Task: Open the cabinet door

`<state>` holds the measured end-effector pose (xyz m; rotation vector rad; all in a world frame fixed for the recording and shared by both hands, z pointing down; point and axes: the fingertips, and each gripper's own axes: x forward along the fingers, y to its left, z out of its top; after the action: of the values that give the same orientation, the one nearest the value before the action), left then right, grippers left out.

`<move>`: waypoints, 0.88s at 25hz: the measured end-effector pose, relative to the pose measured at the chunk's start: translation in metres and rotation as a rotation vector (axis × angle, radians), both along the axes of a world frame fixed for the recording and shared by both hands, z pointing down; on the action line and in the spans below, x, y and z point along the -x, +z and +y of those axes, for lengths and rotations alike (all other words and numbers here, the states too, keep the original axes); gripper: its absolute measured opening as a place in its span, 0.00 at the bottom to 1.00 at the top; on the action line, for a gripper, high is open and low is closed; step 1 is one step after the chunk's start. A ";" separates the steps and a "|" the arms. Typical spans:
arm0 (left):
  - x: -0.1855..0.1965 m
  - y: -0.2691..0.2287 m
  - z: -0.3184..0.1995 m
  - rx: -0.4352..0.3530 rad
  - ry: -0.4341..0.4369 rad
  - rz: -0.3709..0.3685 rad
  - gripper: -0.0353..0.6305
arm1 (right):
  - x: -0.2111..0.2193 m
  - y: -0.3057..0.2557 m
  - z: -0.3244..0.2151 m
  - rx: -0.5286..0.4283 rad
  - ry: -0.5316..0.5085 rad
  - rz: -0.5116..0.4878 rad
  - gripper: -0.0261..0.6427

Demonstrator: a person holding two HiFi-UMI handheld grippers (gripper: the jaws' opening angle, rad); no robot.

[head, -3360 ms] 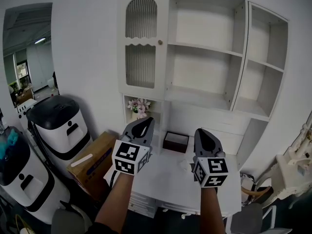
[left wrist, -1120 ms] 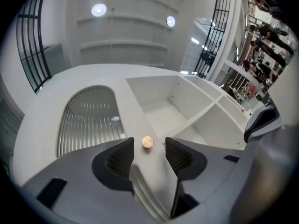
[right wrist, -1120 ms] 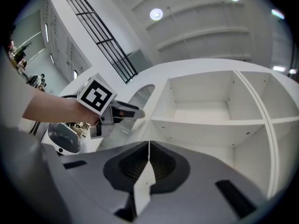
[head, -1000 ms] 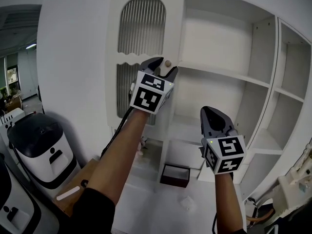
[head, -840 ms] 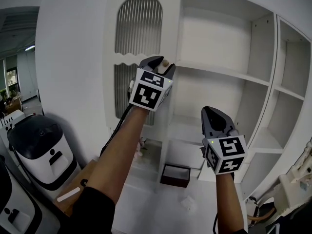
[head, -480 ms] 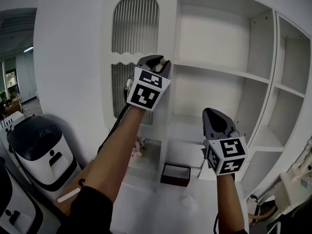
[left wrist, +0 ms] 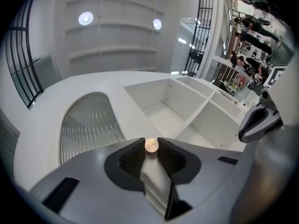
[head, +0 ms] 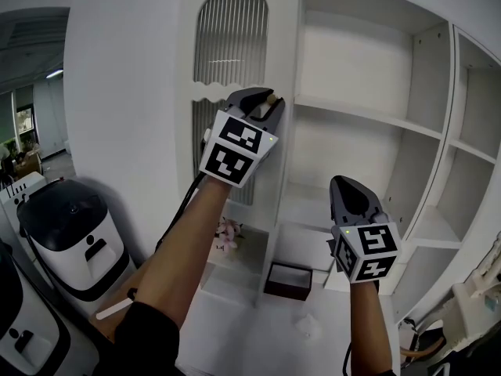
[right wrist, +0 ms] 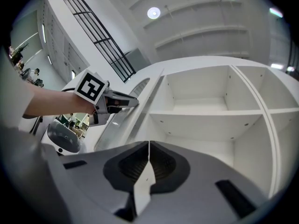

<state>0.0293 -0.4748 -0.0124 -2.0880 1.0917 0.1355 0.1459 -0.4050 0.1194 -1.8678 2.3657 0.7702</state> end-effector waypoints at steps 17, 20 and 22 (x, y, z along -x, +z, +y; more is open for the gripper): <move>0.069 0.000 0.088 -0.050 0.231 -0.014 0.17 | 0.076 0.004 0.001 0.002 -0.174 0.013 0.07; 0.088 0.000 0.102 -0.064 0.284 -0.021 0.17 | 0.087 0.006 0.000 0.005 -0.189 0.016 0.07; 0.103 0.000 0.112 -0.077 0.298 -0.031 0.17 | 0.096 0.006 -0.001 0.005 -0.200 0.019 0.07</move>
<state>-0.0740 -0.3628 -0.0121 -2.1640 0.7402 0.2844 0.0496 -0.4064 0.1258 -1.5991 2.5176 0.7664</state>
